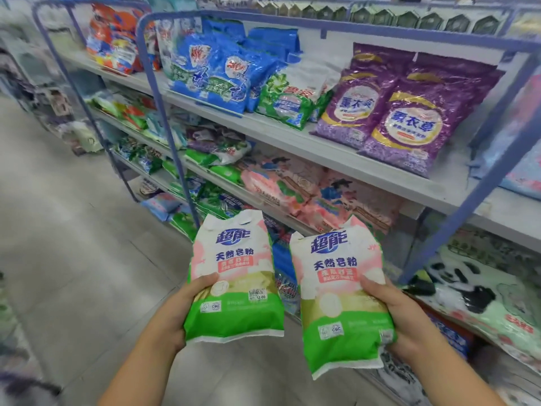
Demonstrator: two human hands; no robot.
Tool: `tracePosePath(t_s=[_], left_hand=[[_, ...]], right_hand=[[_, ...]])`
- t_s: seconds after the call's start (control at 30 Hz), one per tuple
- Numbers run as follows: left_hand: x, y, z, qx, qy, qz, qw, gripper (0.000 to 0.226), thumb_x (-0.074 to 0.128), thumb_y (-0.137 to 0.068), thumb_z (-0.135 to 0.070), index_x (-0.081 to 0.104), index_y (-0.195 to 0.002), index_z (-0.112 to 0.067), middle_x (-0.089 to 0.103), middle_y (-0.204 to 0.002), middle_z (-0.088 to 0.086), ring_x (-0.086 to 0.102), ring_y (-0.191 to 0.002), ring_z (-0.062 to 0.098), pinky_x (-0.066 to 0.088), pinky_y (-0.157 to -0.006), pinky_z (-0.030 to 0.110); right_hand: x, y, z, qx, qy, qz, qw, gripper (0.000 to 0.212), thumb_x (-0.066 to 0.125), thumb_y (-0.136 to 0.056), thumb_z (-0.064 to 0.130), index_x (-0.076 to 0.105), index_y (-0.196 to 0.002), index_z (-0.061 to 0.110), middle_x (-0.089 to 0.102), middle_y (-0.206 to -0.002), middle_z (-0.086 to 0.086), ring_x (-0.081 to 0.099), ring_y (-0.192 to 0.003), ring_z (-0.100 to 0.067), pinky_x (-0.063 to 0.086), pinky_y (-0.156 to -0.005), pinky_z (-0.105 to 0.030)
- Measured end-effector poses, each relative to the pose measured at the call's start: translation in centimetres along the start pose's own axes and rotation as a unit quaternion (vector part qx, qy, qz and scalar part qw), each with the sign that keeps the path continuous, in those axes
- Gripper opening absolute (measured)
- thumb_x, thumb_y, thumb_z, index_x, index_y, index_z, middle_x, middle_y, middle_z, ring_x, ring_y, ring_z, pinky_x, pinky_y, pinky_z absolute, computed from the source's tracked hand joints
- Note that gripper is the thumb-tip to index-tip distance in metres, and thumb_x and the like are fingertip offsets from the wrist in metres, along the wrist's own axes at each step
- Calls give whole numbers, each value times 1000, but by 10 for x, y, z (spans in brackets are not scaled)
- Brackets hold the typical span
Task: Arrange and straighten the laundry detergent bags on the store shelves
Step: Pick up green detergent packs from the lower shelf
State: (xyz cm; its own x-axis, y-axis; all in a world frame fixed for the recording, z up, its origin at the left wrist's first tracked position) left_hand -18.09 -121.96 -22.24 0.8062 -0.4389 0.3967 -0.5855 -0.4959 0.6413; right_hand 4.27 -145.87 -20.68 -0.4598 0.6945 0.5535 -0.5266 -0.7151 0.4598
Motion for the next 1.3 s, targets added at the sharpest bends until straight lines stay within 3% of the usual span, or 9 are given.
tracePosePath(t_s=[0.27, 0.43, 0.7, 0.77, 0.83, 0.97, 1.13, 1.23, 1.3], left_hand=[[-17, -81, -88, 11, -9, -28, 1000, 40, 70, -81, -15, 66, -119, -2, 74, -106, 26, 76, -75, 38, 62, -66, 52], [-21, -123, -143, 9, -18, -54, 998, 33, 69, -79, -14, 67, -107, 1, 76, -95, 26, 75, -66, 36, 61, -61, 50], [-20, -221, -221, -34, -33, -26, 999, 36, 76, -74, -9, 74, -108, 1, 72, -111, 28, 75, -77, 38, 59, -75, 57], [-10, -253, -241, -44, -48, 2, 998, 37, 71, -77, -12, 70, -111, 1, 73, -109, 28, 75, -76, 38, 61, -70, 54], [5, -282, -259, -62, -62, 43, 995, 37, 67, -78, -13, 68, -112, 1, 74, -105, 27, 75, -74, 37, 63, -61, 49], [35, -338, -290, -91, -108, 114, 983, 36, 69, -79, -15, 71, -111, 1, 73, -107, 28, 75, -79, 38, 63, -68, 50], [87, -406, -312, -19, -349, 168, 922, 61, 80, -82, -28, 57, -134, -8, 74, -116, 13, 74, -95, 24, 57, -83, 33], [101, -426, -316, 54, -493, 147, 856, 105, 89, -67, -50, 34, -149, -16, 64, -134, 7, 61, -120, 25, 46, -95, 31], [101, -425, -309, 57, -489, 176, 853, 92, 88, -74, -40, 35, -147, -25, 61, -135, -2, 59, -125, 24, 43, -94, 27]], right_hand=[[61, -127, 16, 26, -6, 32, 999, 84, 93, -61, 18, 57, -136, 5, 65, -128, -27, 69, -105, -46, 58, -83, -58], [109, -211, 35, 44, -25, 48, 998, 48, 56, -87, 11, 57, -134, 3, 70, -117, -26, 74, -92, -39, 62, -67, -46], [133, -301, 75, 2, -37, -14, 999, 30, 59, -84, 14, 74, -107, 2, 76, -99, -23, 76, -80, -35, 62, -63, -44], [132, -318, 84, -21, -26, -34, 999, 25, 81, -70, 20, 80, -88, 2, 76, -89, -22, 76, -74, -32, 62, -59, -40], [131, -333, 90, -45, -30, -45, 998, 59, 103, -36, 26, 82, -86, 4, 77, -92, -21, 76, -76, -32, 62, -62, -40], [123, -354, 104, -108, -74, -116, 985, 72, 102, -7, 23, 81, -73, 4, 77, -80, -16, 76, -68, -27, 61, -55, -36], [89, -362, 103, -67, 171, -363, 913, 48, 87, -66, 47, 74, -97, 13, 74, -108, -12, 73, -94, -25, 57, -80, -30], [92, -358, 111, -111, 302, -469, 822, 74, 79, -61, 72, 66, -111, 19, 70, -115, -7, 66, -114, -26, 49, -96, -33], [110, -358, 110, -97, 317, -469, 819, 64, 83, -68, 58, 64, -116, 21, 68, -123, -11, 62, -121, -27, 47, -102, -33]])
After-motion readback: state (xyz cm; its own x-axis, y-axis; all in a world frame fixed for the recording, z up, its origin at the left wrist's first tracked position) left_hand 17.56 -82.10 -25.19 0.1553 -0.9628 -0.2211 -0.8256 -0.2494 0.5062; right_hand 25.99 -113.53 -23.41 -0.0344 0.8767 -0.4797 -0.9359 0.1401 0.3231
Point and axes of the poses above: each hand's wrist, its own y-axis away from the middle knuckle, its own x-axis out of the palm, z = x × y, the point moved 9 cm from there along -y, towards the middle knuckle
